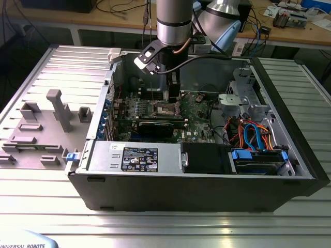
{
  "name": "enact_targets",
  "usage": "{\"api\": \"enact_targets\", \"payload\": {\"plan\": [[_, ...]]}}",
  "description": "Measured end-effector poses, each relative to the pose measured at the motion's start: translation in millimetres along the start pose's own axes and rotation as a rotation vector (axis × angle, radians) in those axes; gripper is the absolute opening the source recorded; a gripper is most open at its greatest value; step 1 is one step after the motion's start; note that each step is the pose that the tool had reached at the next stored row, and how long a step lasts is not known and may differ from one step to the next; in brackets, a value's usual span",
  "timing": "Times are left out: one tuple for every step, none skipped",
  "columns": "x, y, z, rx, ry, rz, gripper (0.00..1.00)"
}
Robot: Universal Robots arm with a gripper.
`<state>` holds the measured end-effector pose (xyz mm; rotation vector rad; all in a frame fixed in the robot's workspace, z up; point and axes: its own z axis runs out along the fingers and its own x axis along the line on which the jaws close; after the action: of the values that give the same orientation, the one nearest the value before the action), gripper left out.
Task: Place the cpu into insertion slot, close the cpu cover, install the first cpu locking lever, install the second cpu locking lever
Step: 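Place the cpu into insertion slot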
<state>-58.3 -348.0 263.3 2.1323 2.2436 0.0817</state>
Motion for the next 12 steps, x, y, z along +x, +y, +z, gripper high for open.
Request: {"api": "enact_targets", "payload": {"plan": [[0.0, 0.0, 0.0, 0.0, -0.0001, 0.0, 0.54], [0.0, 0.0, 0.1, 0.0, -0.0001, 0.0, 0.54], [0.0, 0.0, 0.4, -0.0001, 0.0002, -0.001, 0.54], [0.0, -0.2, 0.9, -0.0003, 0.0005, -0.002, 0.54], [0.1, -0.5, 1.8, -0.0001, 0.0004, -0.005, 0.54], [0.1, -0.8, 3.5, 0.0, 0.0006, -0.008, 0.54], [0.0, -1.7, 5.7, -0.0001, 0.0008, -0.011, 0.54], [0.1, -2.4, 7.3, -0.0001, 0.0008, -0.011, 0.54], [0.2, -3.4, 9.4, 0.0, 0.0007, -0.011, 0.54], [0.5, -4.1, 11.1, 0.0, 0.0008, -0.011, 0.54], [0.8, -4.4, 12.9, 0.0, 0.0007, -0.009, 0.54], [1.1, -4.6, 14.8, 0.0001, 0.0003, -0.003, 0.54]]}}
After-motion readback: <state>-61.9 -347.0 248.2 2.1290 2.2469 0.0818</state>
